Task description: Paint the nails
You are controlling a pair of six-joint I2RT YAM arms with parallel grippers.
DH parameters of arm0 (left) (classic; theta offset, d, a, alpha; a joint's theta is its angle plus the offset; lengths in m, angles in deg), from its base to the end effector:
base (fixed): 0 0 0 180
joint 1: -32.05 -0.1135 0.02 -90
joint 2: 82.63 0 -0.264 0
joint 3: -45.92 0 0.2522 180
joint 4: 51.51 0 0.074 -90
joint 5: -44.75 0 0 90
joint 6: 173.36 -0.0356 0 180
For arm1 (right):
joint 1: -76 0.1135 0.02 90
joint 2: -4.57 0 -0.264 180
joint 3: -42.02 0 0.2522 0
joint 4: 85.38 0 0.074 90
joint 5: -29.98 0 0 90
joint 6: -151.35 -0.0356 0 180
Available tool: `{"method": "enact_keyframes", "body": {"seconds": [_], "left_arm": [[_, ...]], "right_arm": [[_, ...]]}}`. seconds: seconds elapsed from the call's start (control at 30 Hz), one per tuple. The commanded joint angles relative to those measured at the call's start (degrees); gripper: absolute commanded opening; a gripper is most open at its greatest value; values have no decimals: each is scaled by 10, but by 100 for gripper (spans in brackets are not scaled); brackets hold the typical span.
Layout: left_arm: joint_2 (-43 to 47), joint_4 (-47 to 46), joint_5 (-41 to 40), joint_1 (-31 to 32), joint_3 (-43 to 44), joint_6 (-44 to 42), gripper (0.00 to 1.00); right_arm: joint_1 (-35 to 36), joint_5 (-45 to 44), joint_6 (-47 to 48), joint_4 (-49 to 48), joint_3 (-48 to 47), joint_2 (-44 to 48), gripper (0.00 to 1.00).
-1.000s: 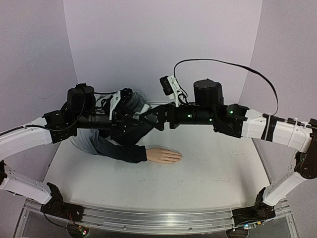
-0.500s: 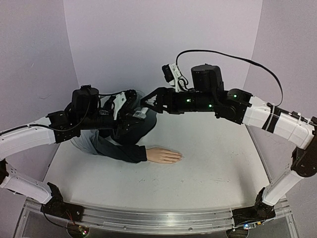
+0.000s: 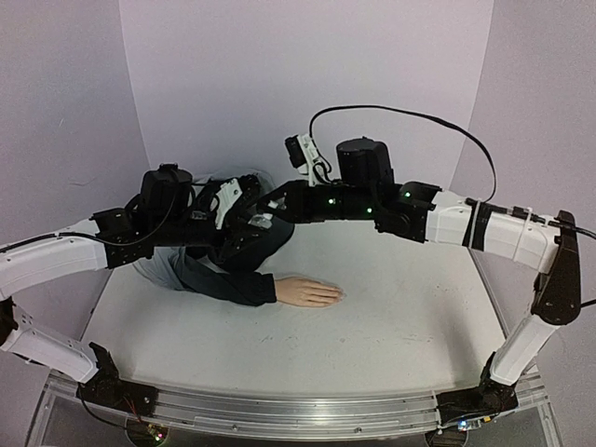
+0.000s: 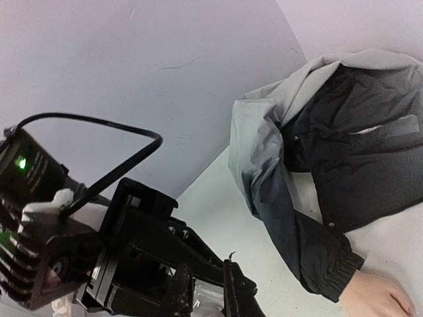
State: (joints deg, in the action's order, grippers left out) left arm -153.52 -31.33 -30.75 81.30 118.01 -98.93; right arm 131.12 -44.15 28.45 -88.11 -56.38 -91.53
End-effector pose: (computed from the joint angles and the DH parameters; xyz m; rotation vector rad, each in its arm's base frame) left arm 0.1814 -0.2242 0.3330 1.1851 1.5391 -0.6355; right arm 0.2253 0.3402 0.3956 -0.5630 1.5670 1.4138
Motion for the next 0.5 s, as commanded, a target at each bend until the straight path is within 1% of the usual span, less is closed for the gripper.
{"method": "enact_keyframes", "body": {"seconds": [0.0,0.03,0.07,0.1,0.13,0.2,0.3,0.33,0.37,0.43,0.47], "left_arm": [[8,-14,247,-4,40,10,0],[9,-13,334,-8,41,10,0],[12,-13,416,-9,42,9,0],[13,-13,469,-9,44,10,0],[15,-13,494,-9,46,11,0],[21,-14,454,-11,44,10,0],[27,-13,343,-11,37,0,0],[24,-13,304,-11,39,4,0],[21,-13,266,-11,43,8,0],[19,-14,192,-11,43,12,0],[18,-14,167,-11,42,8,0]], "right_arm": [[4,284,242,-172,96,41,0],[3,339,291,-175,123,54,0],[-7,348,303,-176,145,61,0],[-22,396,299,-176,147,56,0],[-33,436,286,-177,143,51,0],[-24,425,275,-192,142,57,0],[-14,358,241,-205,142,65,0],[-11,331,229,-212,147,71,3],[-10,301,215,-219,153,77,18],[-10,238,181,-229,163,91,41],[-10,186,158,-227,164,98,59]]}}
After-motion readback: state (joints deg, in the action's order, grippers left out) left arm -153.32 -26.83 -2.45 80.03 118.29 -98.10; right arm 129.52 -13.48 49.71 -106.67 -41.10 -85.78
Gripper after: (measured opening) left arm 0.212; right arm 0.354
